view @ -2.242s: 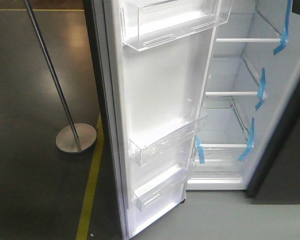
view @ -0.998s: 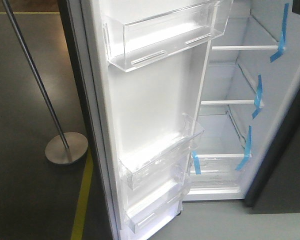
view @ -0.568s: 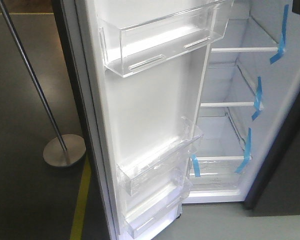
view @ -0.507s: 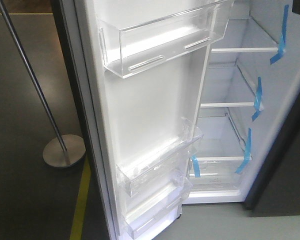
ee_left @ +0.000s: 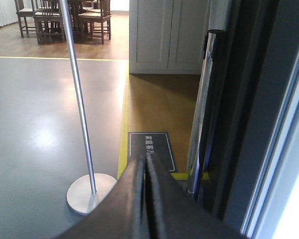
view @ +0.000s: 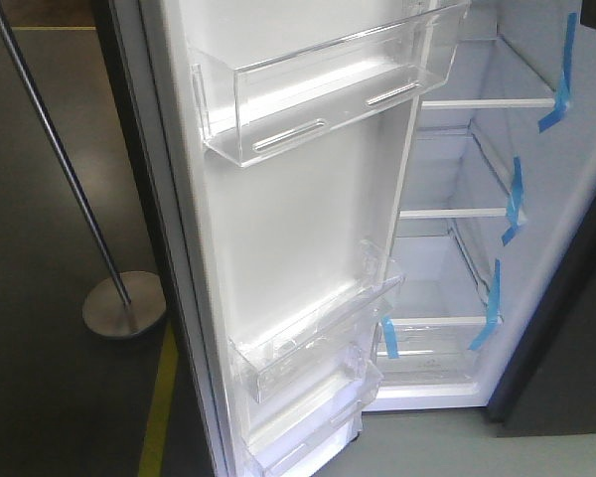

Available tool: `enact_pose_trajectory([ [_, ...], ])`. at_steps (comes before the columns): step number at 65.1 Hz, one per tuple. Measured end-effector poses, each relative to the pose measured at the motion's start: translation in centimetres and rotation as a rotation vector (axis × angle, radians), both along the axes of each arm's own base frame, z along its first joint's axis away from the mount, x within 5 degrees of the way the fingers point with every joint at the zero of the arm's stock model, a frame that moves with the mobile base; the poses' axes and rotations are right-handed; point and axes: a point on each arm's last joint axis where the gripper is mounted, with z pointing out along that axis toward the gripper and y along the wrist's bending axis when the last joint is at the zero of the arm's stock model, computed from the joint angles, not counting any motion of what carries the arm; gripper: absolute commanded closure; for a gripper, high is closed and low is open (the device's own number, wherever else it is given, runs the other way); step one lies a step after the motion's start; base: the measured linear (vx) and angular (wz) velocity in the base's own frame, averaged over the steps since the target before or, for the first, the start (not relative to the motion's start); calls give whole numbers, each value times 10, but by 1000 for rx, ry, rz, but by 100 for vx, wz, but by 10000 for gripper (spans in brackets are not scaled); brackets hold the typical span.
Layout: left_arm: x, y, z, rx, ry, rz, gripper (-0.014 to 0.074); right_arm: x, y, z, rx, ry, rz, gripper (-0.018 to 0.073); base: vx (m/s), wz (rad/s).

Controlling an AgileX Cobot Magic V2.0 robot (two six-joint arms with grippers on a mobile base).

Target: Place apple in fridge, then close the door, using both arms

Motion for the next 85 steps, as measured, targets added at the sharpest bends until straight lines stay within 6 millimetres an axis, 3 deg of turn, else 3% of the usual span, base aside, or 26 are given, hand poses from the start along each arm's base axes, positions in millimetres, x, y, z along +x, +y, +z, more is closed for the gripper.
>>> enact_pose_trajectory([
  [85,0,0,0,0,0,0,603,0,0,0,0,0,0,356,2,0],
])
